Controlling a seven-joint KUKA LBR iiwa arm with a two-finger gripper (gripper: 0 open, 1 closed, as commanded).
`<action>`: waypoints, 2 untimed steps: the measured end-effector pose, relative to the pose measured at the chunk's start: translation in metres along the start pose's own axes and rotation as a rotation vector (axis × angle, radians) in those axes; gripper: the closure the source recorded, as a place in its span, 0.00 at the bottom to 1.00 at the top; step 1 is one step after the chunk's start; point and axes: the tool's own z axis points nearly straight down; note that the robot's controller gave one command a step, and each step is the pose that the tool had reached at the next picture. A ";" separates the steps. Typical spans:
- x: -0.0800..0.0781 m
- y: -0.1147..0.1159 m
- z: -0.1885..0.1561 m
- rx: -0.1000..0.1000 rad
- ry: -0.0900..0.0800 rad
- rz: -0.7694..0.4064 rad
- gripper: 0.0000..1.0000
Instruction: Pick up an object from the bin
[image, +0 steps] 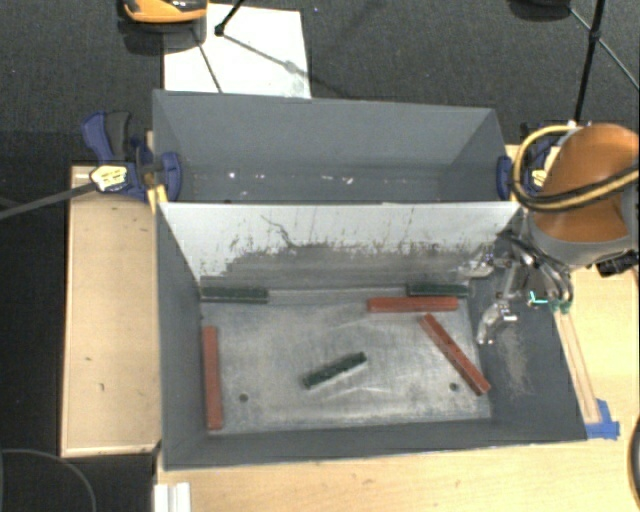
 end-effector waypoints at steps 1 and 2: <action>-0.002 0.000 -0.005 0.001 -0.008 -0.003 0.00; -0.019 0.018 0.062 0.004 -0.036 0.203 1.00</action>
Offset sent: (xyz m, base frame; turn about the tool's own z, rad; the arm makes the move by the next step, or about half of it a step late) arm 0.0097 0.0204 -0.0728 0.2045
